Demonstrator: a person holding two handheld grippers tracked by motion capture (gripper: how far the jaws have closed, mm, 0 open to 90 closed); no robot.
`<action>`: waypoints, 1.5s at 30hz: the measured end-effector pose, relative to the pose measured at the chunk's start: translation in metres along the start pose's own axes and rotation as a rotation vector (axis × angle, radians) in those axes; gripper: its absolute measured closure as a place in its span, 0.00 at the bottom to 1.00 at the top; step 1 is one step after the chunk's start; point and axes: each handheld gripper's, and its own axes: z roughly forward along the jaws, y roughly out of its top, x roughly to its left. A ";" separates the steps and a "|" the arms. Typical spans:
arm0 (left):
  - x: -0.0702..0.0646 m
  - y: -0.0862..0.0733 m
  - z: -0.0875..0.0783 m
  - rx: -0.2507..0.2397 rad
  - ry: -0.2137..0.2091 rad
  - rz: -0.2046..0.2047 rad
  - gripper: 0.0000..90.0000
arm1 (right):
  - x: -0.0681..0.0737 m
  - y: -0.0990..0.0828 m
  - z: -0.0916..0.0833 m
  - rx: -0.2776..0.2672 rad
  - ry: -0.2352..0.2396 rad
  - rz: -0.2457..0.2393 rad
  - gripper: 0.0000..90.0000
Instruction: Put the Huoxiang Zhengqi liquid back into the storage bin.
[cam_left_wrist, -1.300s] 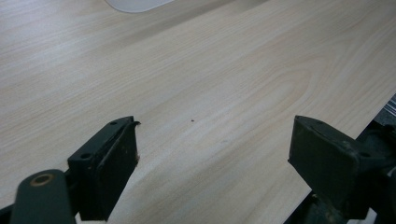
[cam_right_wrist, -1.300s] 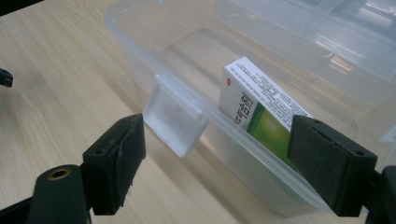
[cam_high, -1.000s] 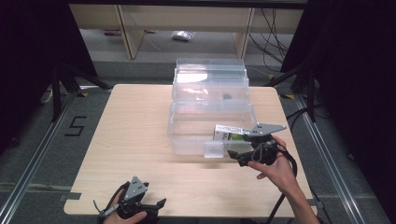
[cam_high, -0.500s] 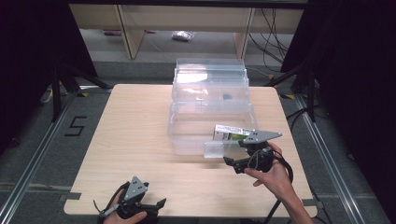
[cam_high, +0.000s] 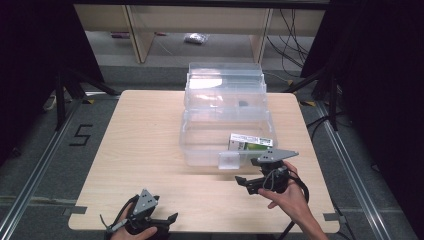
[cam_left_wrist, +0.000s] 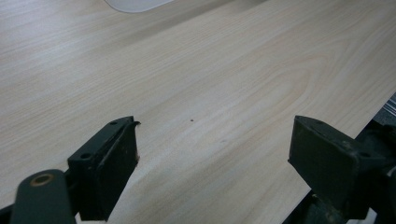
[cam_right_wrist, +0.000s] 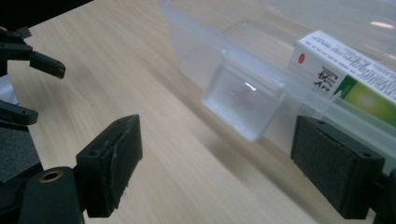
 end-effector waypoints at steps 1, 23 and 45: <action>0.000 0.000 0.000 -0.001 -0.002 0.000 0.17 | 0.002 -0.002 0.001 0.006 0.001 0.021 0.19; 0.000 0.000 0.001 -0.005 -0.002 0.001 0.16 | 0.009 -0.041 0.012 0.046 0.009 0.055 0.19; 0.001 -0.001 0.001 0.003 -0.002 0.014 0.17 | 0.019 -0.083 0.007 0.104 0.010 0.048 0.18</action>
